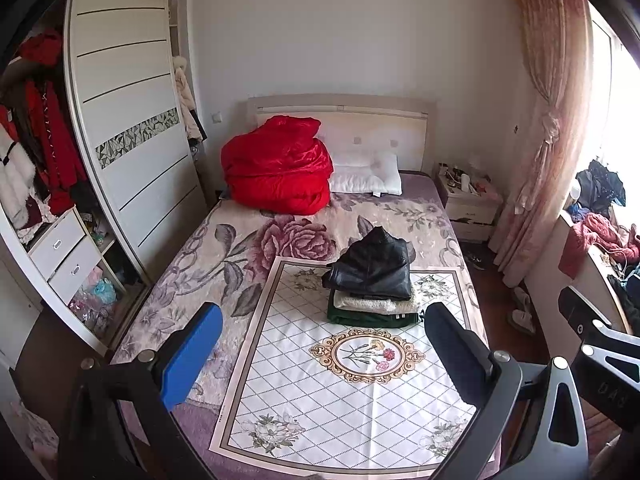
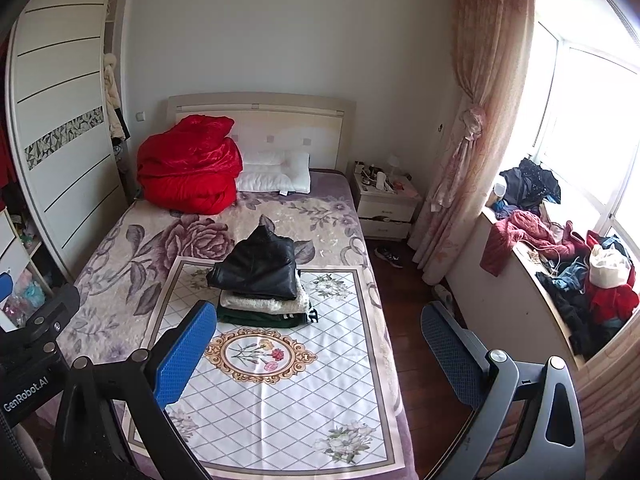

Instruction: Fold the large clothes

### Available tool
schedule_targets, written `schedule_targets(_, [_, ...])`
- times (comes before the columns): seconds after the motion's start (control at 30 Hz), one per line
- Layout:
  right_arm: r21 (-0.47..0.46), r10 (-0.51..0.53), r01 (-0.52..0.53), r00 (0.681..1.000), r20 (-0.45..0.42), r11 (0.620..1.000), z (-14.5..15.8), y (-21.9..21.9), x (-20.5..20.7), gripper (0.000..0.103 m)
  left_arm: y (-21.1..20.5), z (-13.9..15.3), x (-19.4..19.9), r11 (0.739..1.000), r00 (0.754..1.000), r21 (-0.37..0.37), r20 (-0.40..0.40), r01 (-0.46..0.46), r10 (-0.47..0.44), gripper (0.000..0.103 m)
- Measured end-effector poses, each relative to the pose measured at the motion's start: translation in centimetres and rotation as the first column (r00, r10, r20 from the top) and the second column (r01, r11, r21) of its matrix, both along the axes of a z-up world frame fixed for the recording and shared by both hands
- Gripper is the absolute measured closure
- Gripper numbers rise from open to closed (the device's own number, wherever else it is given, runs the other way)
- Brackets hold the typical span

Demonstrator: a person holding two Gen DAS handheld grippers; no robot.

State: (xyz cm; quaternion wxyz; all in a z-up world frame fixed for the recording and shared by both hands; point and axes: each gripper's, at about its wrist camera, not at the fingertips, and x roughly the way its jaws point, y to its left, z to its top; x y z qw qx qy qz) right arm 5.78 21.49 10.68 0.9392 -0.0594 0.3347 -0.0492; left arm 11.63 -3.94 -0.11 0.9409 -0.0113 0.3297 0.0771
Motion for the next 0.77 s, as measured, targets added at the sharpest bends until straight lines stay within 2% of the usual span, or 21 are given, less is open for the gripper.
schedule_targets(0.77, [0.007, -0.013, 0.013, 1.000, 0.005, 1.000, -0.5, -0.7, -0.9, 0.000, 0.2, 0.1, -0.5, 1.000, 1.000, -0.004, 0.010, -0.014, 0.015, 0.000])
